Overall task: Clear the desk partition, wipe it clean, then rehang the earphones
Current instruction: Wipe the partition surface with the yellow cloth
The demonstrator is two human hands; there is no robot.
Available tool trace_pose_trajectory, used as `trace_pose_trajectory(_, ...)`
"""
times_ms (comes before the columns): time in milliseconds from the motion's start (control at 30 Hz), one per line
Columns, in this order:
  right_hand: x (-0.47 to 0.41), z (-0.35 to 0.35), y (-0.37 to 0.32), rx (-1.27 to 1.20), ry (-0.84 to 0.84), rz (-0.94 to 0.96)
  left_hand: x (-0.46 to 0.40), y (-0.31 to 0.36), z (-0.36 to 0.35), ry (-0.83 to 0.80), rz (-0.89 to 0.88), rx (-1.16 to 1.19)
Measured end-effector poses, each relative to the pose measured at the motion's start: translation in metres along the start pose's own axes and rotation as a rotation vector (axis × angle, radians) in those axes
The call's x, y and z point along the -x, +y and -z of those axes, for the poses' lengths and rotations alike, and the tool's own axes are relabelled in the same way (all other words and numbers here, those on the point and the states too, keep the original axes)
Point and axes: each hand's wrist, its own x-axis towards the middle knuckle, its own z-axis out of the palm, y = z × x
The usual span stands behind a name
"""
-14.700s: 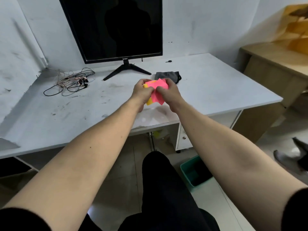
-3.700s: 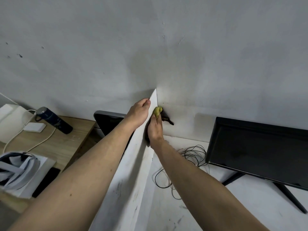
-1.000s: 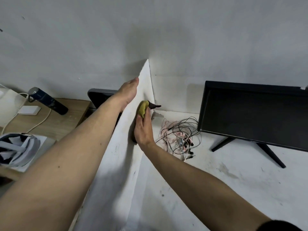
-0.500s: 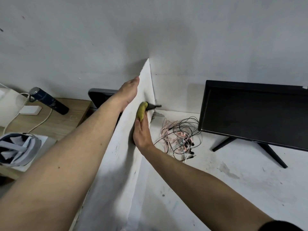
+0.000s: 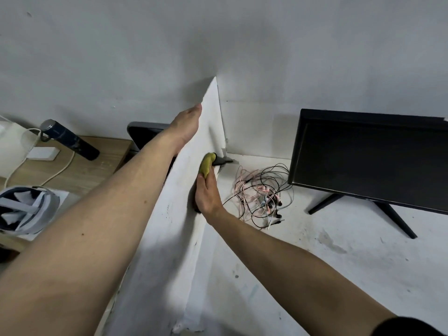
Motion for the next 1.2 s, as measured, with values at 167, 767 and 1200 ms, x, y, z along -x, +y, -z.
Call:
trace_pose_trajectory(167,-0.009,0.004,-0.027,-0.034,0.016,0.015,0.003,0.000,-0.002,-0.021,-0.017,0.016)
trace_pose_trajectory(767,0.015,0.004,-0.036,0.074,0.008,0.229,0.001,-0.001,-0.005,0.009,-0.030,-0.026)
trace_pose_trajectory(1200,0.026,0.030,-0.014,-0.035,0.023,-0.033,0.035,-0.005,0.015,-0.003,0.242,0.036)
